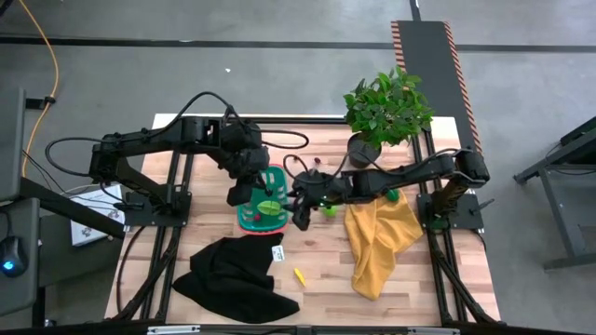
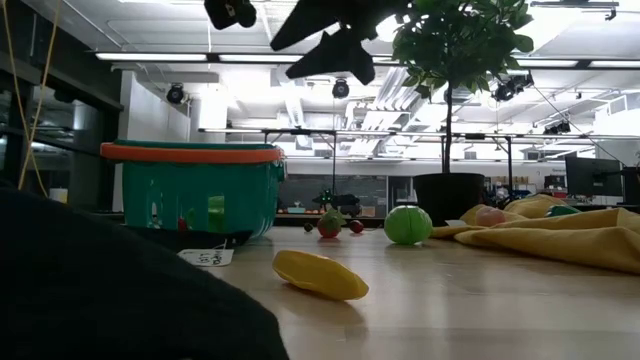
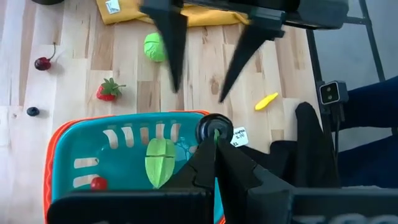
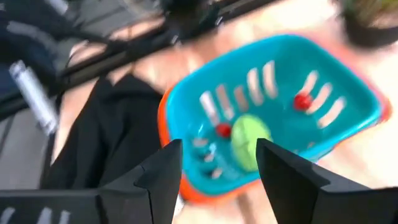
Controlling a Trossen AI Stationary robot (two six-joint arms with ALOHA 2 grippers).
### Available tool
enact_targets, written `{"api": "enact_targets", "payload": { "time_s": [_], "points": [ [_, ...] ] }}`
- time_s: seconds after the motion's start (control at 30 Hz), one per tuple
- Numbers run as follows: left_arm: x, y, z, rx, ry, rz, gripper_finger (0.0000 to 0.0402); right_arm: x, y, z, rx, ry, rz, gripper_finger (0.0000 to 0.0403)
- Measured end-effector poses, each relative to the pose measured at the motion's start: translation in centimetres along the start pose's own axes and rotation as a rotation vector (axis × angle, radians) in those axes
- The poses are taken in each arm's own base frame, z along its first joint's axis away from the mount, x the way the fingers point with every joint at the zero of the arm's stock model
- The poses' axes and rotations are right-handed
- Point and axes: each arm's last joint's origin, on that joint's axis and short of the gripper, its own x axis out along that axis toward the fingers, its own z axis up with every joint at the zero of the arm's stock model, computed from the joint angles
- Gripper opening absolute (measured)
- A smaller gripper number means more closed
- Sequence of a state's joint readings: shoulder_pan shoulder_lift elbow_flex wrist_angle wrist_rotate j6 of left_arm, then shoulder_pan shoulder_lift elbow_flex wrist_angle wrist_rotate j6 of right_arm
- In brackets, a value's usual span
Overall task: Pick and placing Produce into tupperware
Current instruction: Put the black cherry in the green basket
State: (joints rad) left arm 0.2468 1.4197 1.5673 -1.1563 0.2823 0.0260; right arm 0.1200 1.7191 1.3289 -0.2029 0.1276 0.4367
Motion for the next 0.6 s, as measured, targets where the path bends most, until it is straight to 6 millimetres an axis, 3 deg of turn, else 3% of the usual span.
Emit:
{"api": "enact_targets", "payload": {
  "time_s": [0.33,0.6],
  "points": [
    [-0.3,0.9,-0.2,-0.017,0.009,-0.004,0.0000,-0.9,2.1,-3.5,-0.025,0.405,0.297,0.0197],
    [-0.1,1.0,-0.4,-0.001,0.047,0.038,0.0000,-2.5,3.8,-7.0,-0.075,0.678,0.281,0.0197]
  ]
}}
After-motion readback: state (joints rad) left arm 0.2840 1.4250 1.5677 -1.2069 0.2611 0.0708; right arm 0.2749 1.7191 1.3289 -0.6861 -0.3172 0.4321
